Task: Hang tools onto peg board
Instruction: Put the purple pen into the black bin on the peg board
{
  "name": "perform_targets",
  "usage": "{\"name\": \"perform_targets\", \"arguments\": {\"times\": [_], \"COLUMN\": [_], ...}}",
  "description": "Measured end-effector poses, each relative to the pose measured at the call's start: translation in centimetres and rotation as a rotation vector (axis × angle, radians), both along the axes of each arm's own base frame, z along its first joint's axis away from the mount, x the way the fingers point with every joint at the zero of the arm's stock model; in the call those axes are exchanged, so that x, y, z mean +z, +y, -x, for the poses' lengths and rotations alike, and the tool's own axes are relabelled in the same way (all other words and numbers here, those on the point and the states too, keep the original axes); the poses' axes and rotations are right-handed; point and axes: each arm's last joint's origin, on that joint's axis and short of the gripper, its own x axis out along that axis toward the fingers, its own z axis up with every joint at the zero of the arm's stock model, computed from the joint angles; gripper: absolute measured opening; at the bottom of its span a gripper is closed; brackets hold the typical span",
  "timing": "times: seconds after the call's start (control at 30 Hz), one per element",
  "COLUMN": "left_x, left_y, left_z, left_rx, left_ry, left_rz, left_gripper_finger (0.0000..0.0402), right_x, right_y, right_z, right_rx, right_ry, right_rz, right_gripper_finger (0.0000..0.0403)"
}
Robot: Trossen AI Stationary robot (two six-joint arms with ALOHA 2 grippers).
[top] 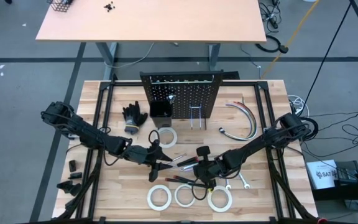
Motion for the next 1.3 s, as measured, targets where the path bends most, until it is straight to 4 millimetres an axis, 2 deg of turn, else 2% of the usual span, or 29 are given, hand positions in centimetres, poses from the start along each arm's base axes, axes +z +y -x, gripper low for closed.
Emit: {"name": "perform_targets", "arguments": {"times": [0.1,0.23,0.47,0.63,0.9,1.0,1.13,1.3], "left_x": [0.1,0.1,0.1,0.1,0.1,0.1,0.1,0.1], "left_y": [0.0,0.0,-0.2,-0.2,-0.3,-0.3,-0.3,-0.3], "left_z": [-0.1,0.0,0.0,0.1,0.1,0.1,0.1,0.1], "left_rx": [0.000,0.000,0.002,-0.004,-0.006,-0.006,-0.007,-0.008], "left_ry": [-0.013,-0.012,-0.005,-0.004,-0.004,-0.004,-0.004,-0.004], "left_rz": [0.006,0.005,0.028,0.025,0.023,0.023,0.024,0.024], "left_gripper_finger": [0.0141,0.0141,0.0141,0.0141,0.0141,0.0141,0.0141,0.0141], "right_x": [1.1,1.3,1.2,1.0,1.0,1.0,1.0,1.0], "right_y": [0.2,0.3,0.2,0.1,-0.2,-0.4,-1.1,-2.1], "right_z": [-0.3,-0.2,1.1,1.8,2.0,1.9,1.6,1.1], "right_rx": [-0.006,-0.051,-0.125,-0.077,-0.046,-0.041,-0.064,-0.074], "right_ry": [0.010,0.048,0.262,0.334,0.345,0.340,0.336,0.332], "right_rz": [-0.011,-0.060,-0.160,-0.115,-0.038,-0.023,-0.022,-0.041], "right_gripper_finger": [0.0000,0.0002,0.0012,0.0062,0.0170,0.0193,0.0194,0.0169]}}
